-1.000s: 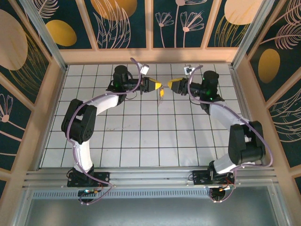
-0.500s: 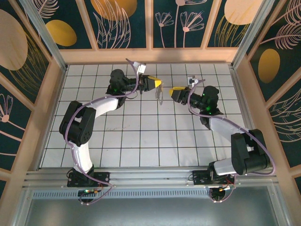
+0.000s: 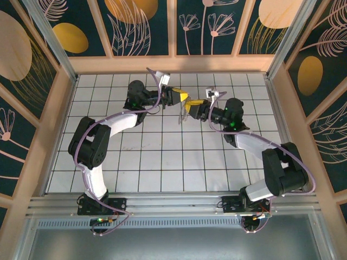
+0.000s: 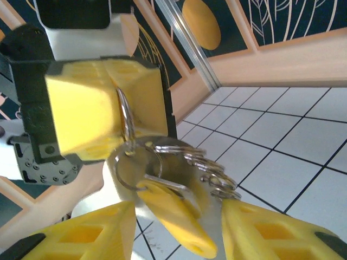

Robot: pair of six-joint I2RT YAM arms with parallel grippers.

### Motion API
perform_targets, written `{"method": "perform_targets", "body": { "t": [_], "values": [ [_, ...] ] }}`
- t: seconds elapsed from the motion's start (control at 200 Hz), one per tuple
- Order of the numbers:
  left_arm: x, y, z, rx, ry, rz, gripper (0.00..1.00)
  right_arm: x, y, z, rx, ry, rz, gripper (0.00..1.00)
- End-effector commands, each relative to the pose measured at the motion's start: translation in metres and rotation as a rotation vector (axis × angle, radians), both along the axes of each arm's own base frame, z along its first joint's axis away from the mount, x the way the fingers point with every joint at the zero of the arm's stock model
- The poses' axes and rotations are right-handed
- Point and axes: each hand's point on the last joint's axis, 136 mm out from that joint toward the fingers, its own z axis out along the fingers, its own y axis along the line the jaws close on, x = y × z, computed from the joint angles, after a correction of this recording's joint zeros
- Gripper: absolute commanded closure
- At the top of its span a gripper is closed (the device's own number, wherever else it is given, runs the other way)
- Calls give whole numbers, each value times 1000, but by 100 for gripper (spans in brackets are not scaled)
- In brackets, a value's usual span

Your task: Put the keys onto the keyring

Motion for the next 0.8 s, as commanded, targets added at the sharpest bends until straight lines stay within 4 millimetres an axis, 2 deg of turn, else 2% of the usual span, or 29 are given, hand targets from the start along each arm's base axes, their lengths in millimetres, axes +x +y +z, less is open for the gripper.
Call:
{"method": "perform_targets", "body": {
  "t": [0.0,0.195,0.496,0.611,0.796],
  "values": [
    [-12,3,28,-43,-76,-13,100,-2,7,13,11,-69,33,57],
    [-13,3,28,-45,-78,-15,100,-3,10,13,13,-69,40,68],
    [-16,2,31,-52,-81,-24,100,1,16,17,17,-72,35,68],
    [-17,0,32,-56,-85,-27,100,2,23,19,23,-70,54,81],
    [-17,0,34,-60,-89,-26,100,2,32,16,15,-63,78,82]
  ]
}}
